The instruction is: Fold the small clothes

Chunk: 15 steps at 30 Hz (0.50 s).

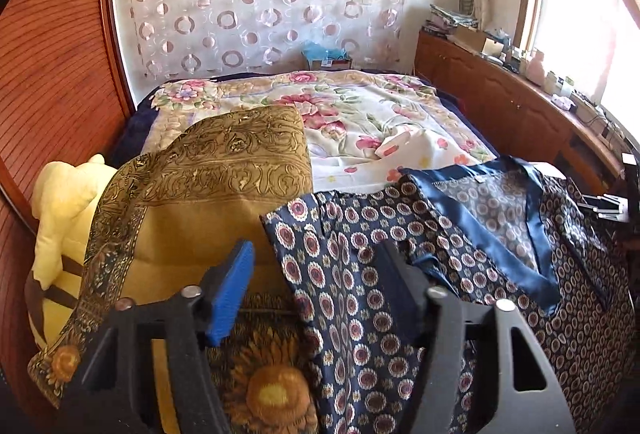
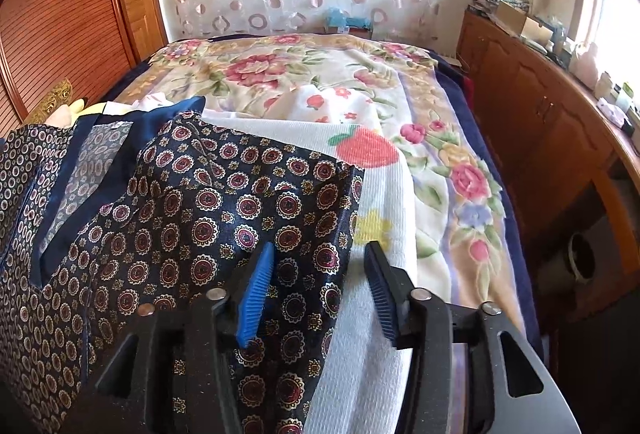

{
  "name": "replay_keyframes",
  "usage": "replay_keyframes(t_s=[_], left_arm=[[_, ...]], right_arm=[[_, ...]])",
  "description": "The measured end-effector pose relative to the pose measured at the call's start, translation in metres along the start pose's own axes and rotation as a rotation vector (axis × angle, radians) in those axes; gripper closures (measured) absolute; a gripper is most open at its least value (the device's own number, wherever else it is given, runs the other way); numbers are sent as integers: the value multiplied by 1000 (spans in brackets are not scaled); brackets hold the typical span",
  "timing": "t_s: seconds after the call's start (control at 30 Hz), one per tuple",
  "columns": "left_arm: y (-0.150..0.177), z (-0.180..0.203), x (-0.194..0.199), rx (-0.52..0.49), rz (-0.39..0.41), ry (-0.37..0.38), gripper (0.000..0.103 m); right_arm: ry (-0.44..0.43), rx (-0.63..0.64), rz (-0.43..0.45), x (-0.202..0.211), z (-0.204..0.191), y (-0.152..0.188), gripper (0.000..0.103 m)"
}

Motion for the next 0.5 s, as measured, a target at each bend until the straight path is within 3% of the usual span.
replay_keyframes(t_s=[0.17,0.5], left_arm=[[0,-2,-7,2,-15,10,60],[5,-5,-11,23,-35,-5,61]], right_arm=[[4,14,-6,-1,-1,-1,42],[4,14,-6,-2,0,-1,40]])
Point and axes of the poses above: each gripper's, at about its wrist camera, not at the fingertips, and x roughly against the way its jaws point, z to its right, y to its underside, the point moved 4 cm from there along -x, roughly the way its jaws point, and after that the axes turned 11 degrees about z, right-handed, at the moved point
